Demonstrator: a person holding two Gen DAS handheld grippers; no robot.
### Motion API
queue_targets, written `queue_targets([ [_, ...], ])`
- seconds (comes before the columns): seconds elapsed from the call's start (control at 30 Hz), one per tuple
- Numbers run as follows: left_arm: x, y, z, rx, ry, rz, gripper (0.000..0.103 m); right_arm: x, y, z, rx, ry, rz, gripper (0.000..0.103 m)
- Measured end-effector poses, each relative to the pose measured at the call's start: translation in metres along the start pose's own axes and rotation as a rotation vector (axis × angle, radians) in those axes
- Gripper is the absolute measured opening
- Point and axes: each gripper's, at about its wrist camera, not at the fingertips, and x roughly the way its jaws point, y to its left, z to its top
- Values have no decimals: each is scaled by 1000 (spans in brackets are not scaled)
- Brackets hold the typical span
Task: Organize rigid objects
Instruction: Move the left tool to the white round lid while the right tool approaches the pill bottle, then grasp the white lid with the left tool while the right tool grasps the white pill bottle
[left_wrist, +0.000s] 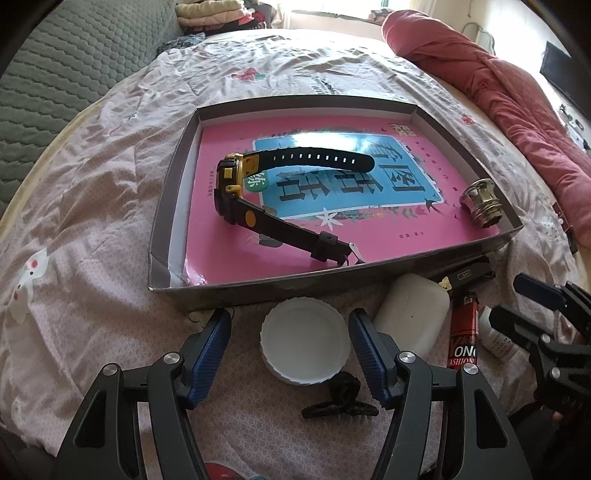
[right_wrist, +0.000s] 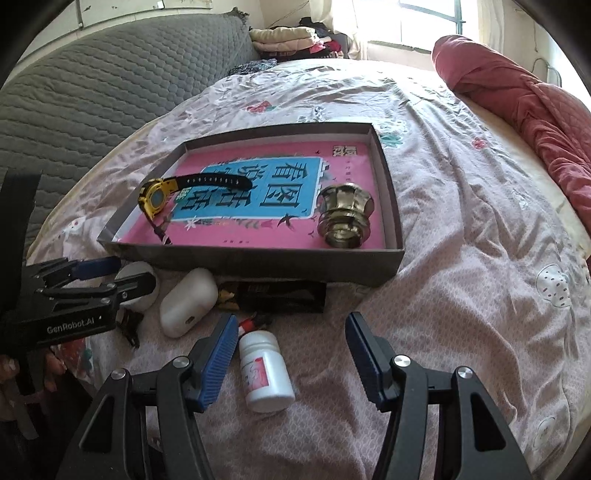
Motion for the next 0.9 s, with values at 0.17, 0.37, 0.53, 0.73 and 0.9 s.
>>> queue_targets([
  [0.17,-1,0,-1,-9,10,8,68,0,-1,-5,0,21,22,60],
  [0.37,-1,1,-4,-23,22,-7,68,2,4,-9,-23,44,35,60],
  [0.53,2,1,-7,-35,38,-33,68,7,5,-11,-31,65,32,60],
  [0.73,4,3,-8,-40,40,-39,68,12,10,-13,-60,83,21,60],
  [0.9,5,1,-7,-35,44,-40,68,15,11,-13,-65,95,19,60],
])
